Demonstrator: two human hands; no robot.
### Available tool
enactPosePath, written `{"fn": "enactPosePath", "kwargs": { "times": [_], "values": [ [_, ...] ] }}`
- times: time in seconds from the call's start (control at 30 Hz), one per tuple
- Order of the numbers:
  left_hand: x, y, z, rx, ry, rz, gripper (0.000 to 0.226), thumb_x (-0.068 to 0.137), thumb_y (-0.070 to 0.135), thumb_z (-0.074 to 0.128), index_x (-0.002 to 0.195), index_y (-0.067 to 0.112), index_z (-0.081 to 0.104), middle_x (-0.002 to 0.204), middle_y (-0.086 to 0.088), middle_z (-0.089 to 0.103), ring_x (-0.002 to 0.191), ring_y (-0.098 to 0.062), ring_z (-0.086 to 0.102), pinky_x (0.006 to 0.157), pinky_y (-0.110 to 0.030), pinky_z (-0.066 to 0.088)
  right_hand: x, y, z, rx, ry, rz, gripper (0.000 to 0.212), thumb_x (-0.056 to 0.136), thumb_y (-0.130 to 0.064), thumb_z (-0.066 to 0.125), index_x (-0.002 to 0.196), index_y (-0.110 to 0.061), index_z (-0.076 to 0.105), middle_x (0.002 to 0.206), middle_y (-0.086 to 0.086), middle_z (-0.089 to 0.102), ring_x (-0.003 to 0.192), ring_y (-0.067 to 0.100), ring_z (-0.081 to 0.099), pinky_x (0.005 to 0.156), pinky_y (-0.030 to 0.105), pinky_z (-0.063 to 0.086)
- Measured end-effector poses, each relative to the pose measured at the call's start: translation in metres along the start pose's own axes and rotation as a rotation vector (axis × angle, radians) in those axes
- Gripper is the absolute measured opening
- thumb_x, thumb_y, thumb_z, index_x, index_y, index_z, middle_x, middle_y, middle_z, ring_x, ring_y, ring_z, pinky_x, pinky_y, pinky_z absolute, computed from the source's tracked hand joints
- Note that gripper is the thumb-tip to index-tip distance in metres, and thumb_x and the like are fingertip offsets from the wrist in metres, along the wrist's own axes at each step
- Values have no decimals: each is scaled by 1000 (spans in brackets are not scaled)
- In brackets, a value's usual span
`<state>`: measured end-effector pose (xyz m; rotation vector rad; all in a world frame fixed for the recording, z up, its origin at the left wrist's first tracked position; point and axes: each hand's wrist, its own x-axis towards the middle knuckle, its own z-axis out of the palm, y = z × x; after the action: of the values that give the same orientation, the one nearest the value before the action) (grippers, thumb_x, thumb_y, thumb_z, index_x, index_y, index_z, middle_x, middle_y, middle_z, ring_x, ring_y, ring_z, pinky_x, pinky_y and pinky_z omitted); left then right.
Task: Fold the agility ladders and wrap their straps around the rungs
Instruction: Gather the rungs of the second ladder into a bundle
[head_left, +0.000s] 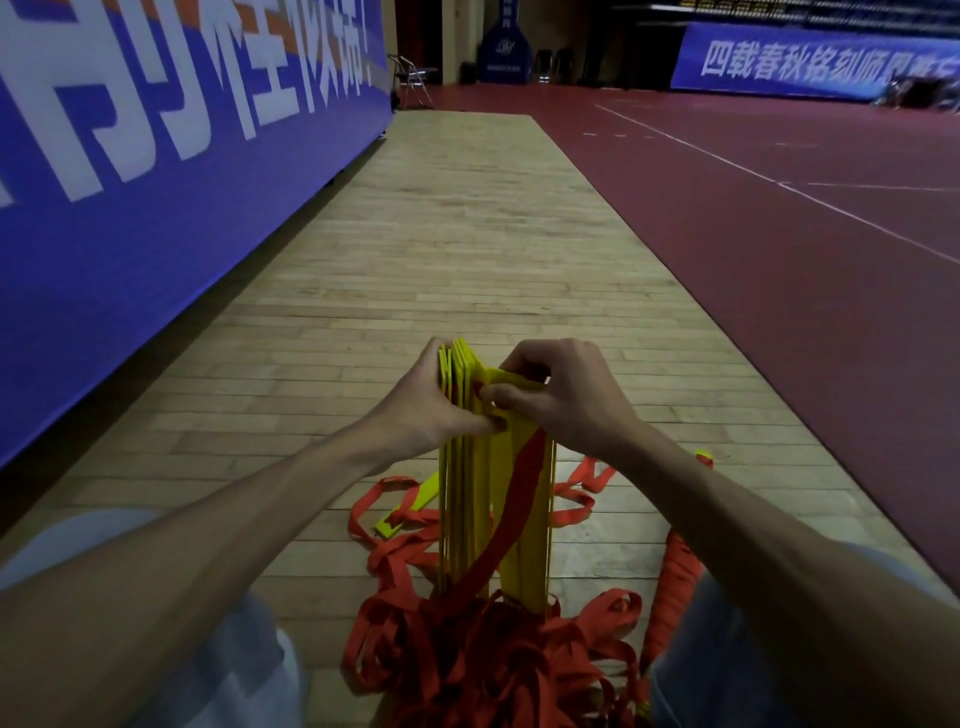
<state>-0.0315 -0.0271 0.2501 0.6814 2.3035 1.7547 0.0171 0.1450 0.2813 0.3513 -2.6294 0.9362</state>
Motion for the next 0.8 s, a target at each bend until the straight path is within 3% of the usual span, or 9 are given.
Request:
{"fn": "enactPosePath", "kwargs": {
  "times": [0.1,0.2,0.37,0.47,0.57,0.67,0.8],
  "values": [
    [-1,-1,3,-20,23,33,59,59,11,90,105,19,54,87,-7,65,78,-12,63,73,-36,53,0,-1,-2,58,-61,-11,9,81,-26,79,87,-19,76,74,-8,69,67,-3,61,59,16,47],
    [-1,-2,3,-23,13,55,60,50,32,85,102,20,58,89,-12,68,81,-20,65,80,-49,54,1,2,-4,106,-59,18,6,80,-22,79,86,-20,78,78,0,73,71,6,64,65,26,49],
    [1,-2,-2,-28,-85,38,55,60,11,92,100,21,56,75,8,67,72,-9,64,74,-38,53,4,6,-8,60,-34,23,8,82,-25,78,88,-20,78,76,-7,72,69,-2,63,64,23,51],
    [1,-2,-2,-3,-54,51,61,53,24,95,97,22,54,78,3,64,75,-13,63,75,-46,55,3,4,-8,85,-29,41,22,79,-41,77,83,-20,77,73,-8,71,69,3,66,60,26,53],
    [2,0,-1,31,-27,67,60,54,17,94,97,20,52,83,-2,60,79,-17,60,77,-51,54,0,-4,-2,95,-37,40,38,69,-54,79,82,-19,74,71,-5,69,67,5,64,58,26,50],
    [2,2,1,23,-57,53,60,56,7,93,96,20,51,82,2,61,80,-15,62,77,-46,55,1,-4,-3,43,-19,35,31,71,-48,81,87,-23,72,76,-13,65,67,-3,59,57,12,43],
    [2,2,-6,36,-25,73,40,69,5,86,88,20,54,72,9,61,69,-3,60,65,-23,51,4,4,-13,-24,-95,-48,18,89,-29,70,102,-19,77,98,-4,73,76,1,59,65,8,40]
  ]
}}
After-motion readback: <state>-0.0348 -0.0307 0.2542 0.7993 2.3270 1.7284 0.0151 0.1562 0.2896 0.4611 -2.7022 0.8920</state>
